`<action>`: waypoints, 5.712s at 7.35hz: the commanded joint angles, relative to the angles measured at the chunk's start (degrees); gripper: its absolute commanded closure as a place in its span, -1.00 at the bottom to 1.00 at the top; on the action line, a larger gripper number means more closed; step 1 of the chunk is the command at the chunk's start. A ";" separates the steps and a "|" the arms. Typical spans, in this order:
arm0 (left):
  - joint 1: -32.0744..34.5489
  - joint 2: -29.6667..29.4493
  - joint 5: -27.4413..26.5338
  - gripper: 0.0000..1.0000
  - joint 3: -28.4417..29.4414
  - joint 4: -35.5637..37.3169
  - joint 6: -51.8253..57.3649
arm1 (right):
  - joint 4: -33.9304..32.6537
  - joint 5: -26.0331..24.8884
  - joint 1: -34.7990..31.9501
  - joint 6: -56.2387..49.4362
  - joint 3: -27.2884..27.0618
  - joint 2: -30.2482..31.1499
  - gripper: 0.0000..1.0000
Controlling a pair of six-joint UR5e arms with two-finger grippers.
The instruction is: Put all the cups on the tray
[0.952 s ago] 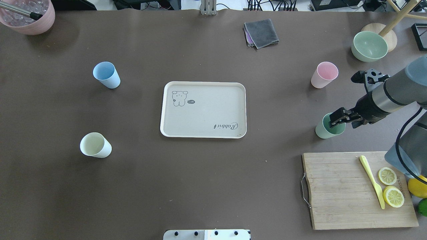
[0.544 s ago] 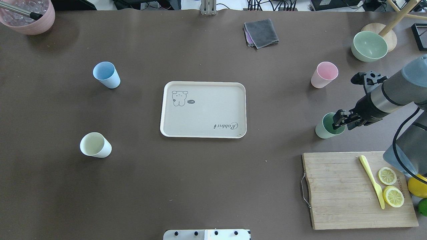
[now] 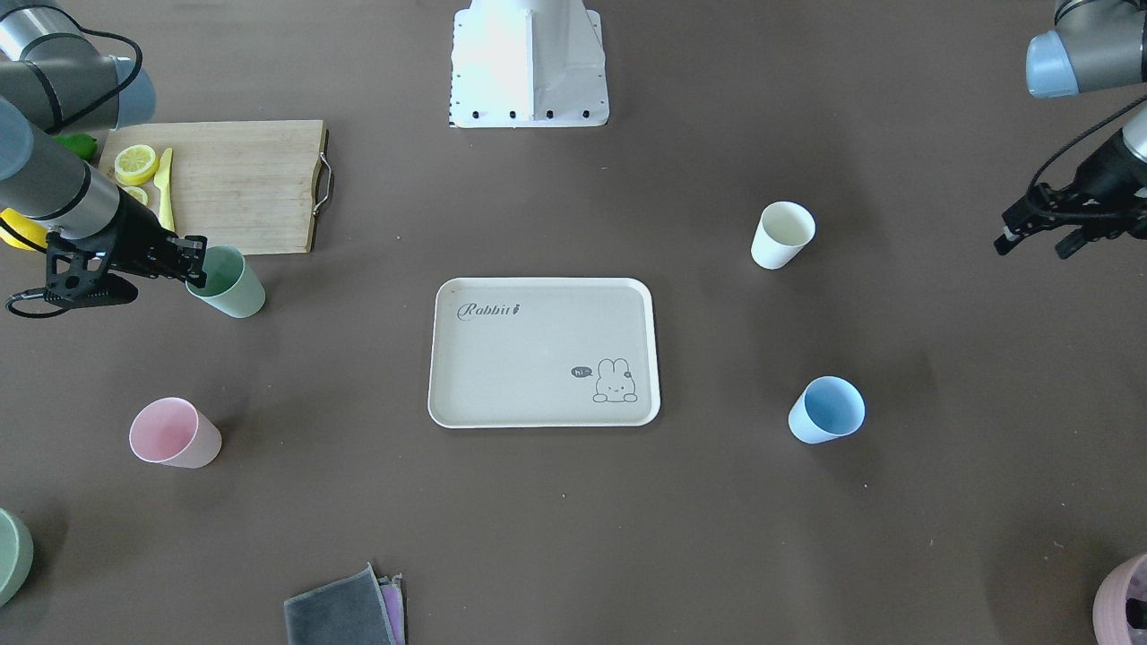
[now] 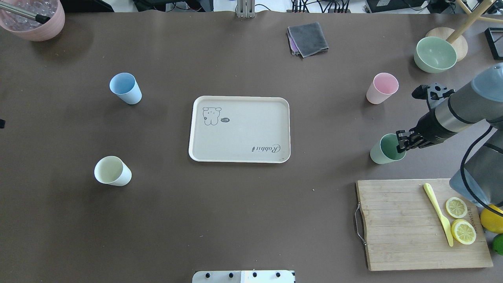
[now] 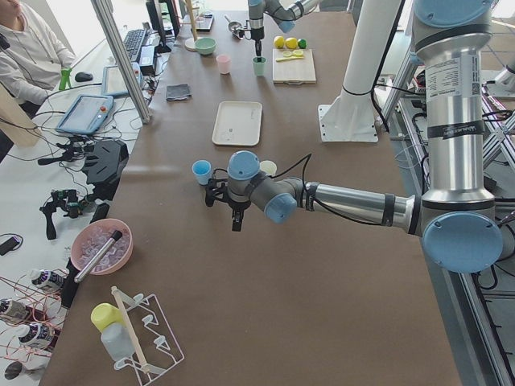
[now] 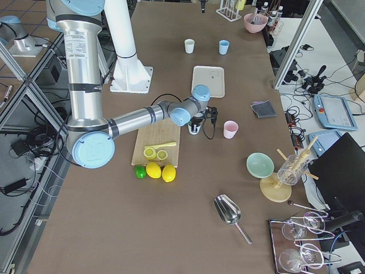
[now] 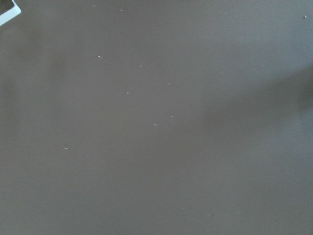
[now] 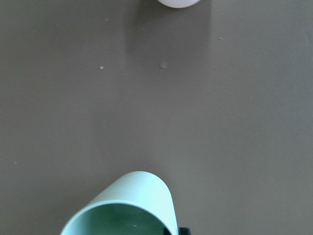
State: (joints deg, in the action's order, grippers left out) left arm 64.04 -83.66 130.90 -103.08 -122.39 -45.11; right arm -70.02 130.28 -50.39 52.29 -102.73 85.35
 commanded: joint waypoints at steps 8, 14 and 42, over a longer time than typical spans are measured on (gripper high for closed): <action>-23.52 -5.04 -10.40 -0.84 -6.50 -1.45 -19.49 | -7.32 -0.81 5.56 18.29 2.01 -20.49 1.00; -24.75 -9.47 -10.40 1.00 -5.02 1.95 -19.84 | -6.88 -4.86 8.73 19.96 7.62 -25.84 1.00; -3.57 -34.46 -8.99 -0.78 19.49 24.65 11.71 | -5.83 3.23 -6.23 6.38 23.72 -29.17 1.00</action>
State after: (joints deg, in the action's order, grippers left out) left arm 60.75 -116.82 121.89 -85.12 -97.68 -33.06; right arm -75.23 133.39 -58.50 53.45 -78.59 59.51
